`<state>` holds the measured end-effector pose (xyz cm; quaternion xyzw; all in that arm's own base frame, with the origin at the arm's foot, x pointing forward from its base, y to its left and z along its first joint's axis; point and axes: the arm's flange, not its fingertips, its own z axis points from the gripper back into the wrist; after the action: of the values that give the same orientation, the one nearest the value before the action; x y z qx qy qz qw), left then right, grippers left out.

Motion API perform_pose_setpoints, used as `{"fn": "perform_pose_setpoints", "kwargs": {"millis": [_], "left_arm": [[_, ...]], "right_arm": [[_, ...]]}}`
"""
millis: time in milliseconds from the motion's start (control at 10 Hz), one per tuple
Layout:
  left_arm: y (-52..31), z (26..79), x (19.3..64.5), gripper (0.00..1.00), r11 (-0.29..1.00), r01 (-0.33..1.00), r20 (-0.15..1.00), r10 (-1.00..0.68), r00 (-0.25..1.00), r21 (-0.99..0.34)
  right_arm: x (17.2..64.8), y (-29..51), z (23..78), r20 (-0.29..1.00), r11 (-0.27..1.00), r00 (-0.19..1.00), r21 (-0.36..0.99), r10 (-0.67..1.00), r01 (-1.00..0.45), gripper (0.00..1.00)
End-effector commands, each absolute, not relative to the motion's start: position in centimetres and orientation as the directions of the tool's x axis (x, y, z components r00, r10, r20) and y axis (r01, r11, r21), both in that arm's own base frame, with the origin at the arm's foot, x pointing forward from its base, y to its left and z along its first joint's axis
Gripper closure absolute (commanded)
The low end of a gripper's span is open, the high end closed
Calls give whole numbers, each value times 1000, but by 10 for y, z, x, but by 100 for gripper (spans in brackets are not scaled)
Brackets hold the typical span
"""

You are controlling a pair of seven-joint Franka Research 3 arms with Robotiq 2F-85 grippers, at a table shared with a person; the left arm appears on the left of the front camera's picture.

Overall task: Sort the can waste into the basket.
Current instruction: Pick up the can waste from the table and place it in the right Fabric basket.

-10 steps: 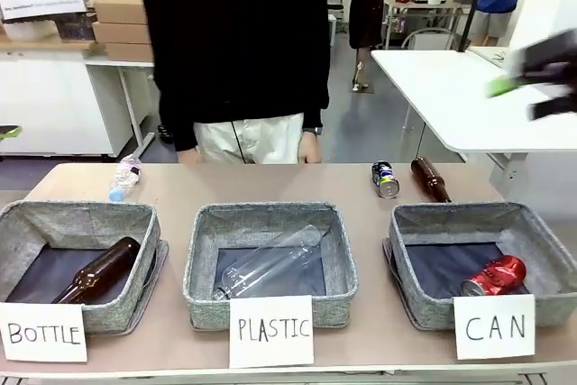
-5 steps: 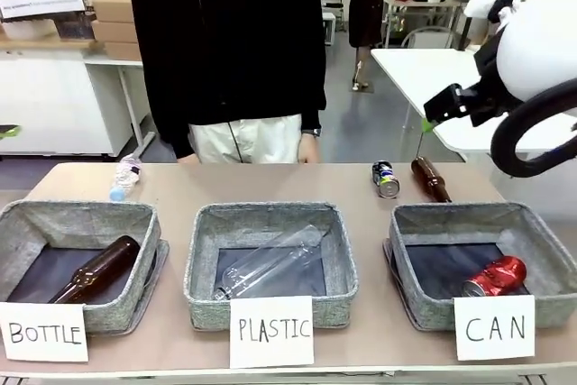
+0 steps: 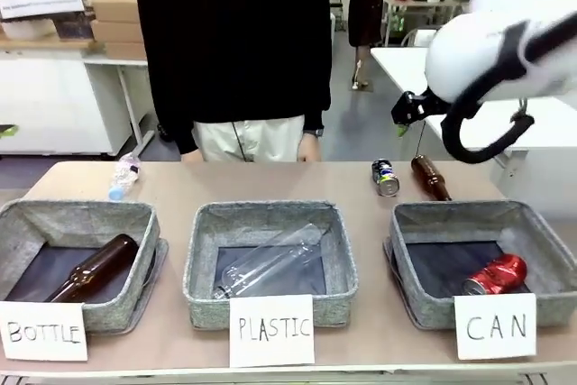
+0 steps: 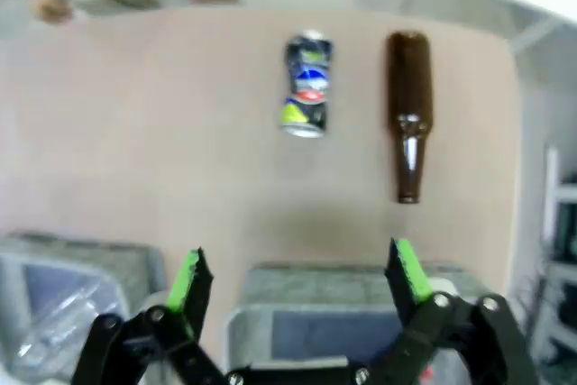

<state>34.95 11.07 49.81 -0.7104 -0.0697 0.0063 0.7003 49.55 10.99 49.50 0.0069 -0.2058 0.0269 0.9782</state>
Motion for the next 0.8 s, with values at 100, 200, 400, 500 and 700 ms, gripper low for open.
{"fn": "perform_pose_setpoints", "kwargs": {"millis": [100,200,400,500,700], "left_arm": [[109,503,349,0,-21,84,81,122,989,-996],[109,503,349,0,-21,84,81,122,989,-996],[109,503,349,0,-21,84,81,122,989,-996],[109,503,349,0,-21,84,81,122,989,-996],[109,503,349,0,-21,84,81,122,989,-996]], "right_arm": [[598,128,451,224,995,972,-59,-69,84,0],[610,127,424,199,996,976,4,-85,86,0],[595,106,419,229,995,972,-70,-58,76,0],[595,106,419,229,995,972,-70,-58,76,0],[625,126,376,99,998,994,-14,-53,54,0]]}}
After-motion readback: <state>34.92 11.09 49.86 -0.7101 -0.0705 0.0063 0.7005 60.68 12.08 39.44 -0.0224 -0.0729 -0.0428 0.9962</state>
